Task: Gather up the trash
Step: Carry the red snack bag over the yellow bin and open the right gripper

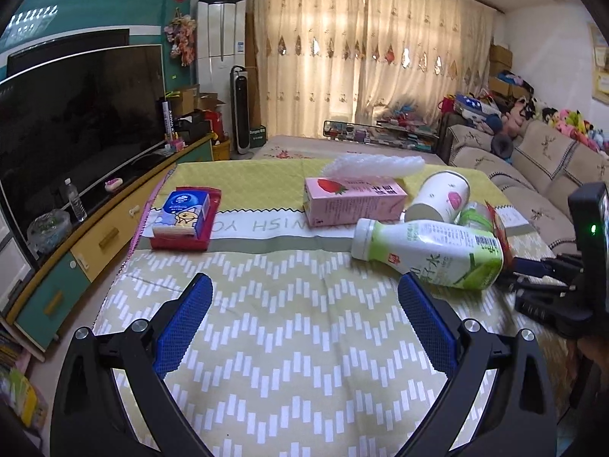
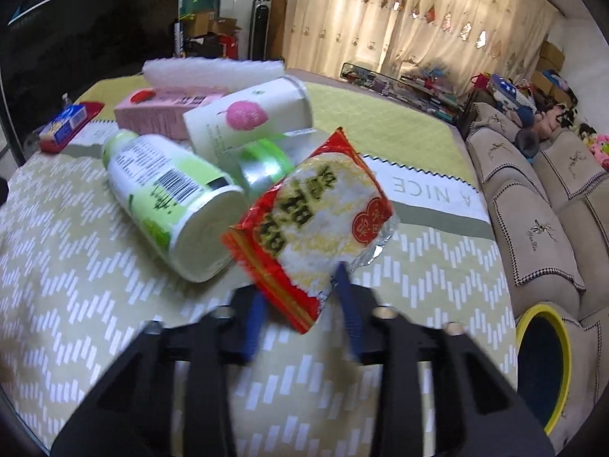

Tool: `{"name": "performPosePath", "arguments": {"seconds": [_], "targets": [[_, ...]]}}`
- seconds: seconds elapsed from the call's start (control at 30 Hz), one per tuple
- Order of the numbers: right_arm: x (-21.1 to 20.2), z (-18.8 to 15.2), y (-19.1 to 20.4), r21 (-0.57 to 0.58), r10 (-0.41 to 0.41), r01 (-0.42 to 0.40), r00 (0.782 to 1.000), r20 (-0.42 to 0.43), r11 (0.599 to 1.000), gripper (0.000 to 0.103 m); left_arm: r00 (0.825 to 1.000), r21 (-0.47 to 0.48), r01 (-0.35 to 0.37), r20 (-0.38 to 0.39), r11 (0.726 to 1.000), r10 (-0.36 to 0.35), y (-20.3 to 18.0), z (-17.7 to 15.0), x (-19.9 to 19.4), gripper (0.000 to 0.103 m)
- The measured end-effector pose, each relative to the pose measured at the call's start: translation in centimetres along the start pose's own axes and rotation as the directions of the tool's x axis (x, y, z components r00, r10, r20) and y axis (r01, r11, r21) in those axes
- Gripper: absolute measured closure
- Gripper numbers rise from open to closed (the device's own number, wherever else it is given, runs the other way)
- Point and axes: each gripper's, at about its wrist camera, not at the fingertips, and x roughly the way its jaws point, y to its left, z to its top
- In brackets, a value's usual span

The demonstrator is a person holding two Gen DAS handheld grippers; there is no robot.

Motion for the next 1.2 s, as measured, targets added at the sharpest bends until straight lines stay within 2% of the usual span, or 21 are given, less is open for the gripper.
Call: {"name": "performPosePath", "arguments": {"seconds": [0.03,0.17,0.5,0.7,0.93,1.2], "targets": [[-0.1,0.0,-0.4,0.018,0.007,-0.007,1.0,0.007,1.0,0.09,1.0,0.002,0.001,-0.002,1.0,-0.001,-0.1,0.0,0.0,0.006],[-1.1,-0.1,-1.8,0.061,0.042,-0.043,0.999,0.028,0.997,0.098,1.0,-0.003,0.009,-0.015,1.0,-0.009,-0.1,-0.1,0.3,0.006],[-7.1,-2.3,-6.7,0.199,0.142,-0.164,0.982,0.122,0.966,0.1,1.0,-0.024,0.017,-0.022,1.0,-0.017,0.4,-0.2,0.6,0.006],[-10.0,-4.3,-8.8,0.253,0.145,-0.181,0.977,0.156,0.95,0.1,1.0,-0.017,0.018,-0.008,1.0,-0.018,0.3,-0.2,0.3,0.006],[-11.5,-7.3,-14.5,0.387,0.044,-0.098,0.988,0.146,0.917,0.1,1.0,-0.022,0.023,-0.006,1.0,-0.023,0.3,-0.1,0.1,0.006],[-11.0,-11.3,-21.3,0.52,-0.122,0.081,0.992,0.044,0.85,0.1,1.0,-0.021,0.022,-0.013,1.0,-0.023,0.3,-0.1,0.0,0.006]]}}
